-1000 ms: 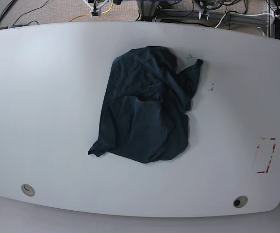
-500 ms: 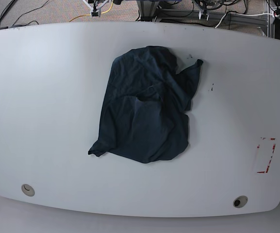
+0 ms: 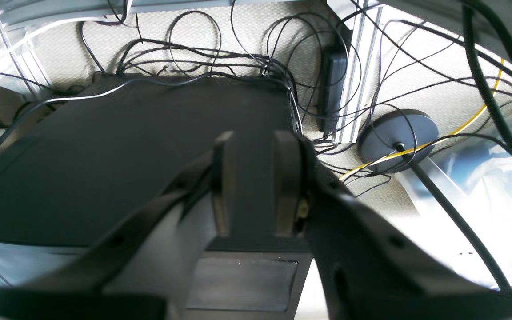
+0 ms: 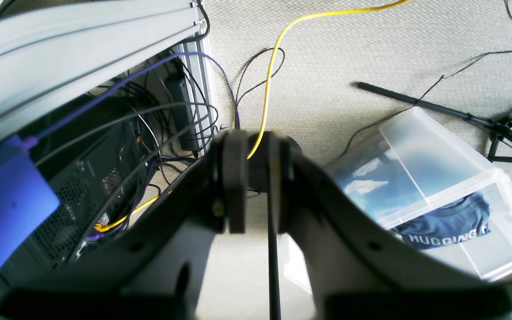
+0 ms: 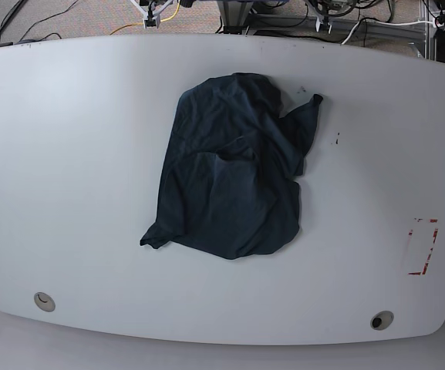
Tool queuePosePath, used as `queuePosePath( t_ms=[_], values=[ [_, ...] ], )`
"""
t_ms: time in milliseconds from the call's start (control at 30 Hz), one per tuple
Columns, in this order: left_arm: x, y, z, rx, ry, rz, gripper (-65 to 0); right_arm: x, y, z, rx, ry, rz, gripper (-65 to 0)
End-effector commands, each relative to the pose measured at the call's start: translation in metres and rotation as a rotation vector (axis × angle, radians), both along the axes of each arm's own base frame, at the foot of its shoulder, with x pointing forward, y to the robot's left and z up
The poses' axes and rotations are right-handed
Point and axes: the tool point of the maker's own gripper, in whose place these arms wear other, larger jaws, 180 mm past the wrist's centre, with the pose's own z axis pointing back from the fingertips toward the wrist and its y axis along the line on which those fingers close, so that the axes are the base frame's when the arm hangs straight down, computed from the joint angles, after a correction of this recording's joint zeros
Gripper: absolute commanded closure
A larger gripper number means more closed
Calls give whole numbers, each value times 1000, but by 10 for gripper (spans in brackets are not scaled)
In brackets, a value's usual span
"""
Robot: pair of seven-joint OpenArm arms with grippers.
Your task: Layout the t-shirt on the table in an organized manner, then fold the t-shirt properly
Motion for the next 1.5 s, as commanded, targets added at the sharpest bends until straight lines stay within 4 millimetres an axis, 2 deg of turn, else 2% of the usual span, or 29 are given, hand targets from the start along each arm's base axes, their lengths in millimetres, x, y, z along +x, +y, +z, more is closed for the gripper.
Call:
queuePosePath(
  t_ms=[0, 767, 833, 967, 1100, 1467],
  values=[
    [-2, 1, 0, 1, 2, -5, -134, 0, -1, 1, 4, -7, -1, -87],
    [-12, 0, 1, -3, 20, -15, -129, -4, 0, 1, 13, 8, 2, -87],
    [-21, -1, 1, -3, 33, -23, -131, 3, -2, 2, 9, -11, 7, -89],
    [-29, 0, 3, -1, 33, -51, -131, 5, -3, 3, 11, -14, 10, -88],
    [-40, 4, 8, 5, 24, -82, -132, 3, -4, 5, 7, -16, 15, -88],
    [-38, 31, 28, 67, -76, -109, -130, -1, -14, 15, -19, -48, 29, -87]
  ],
)
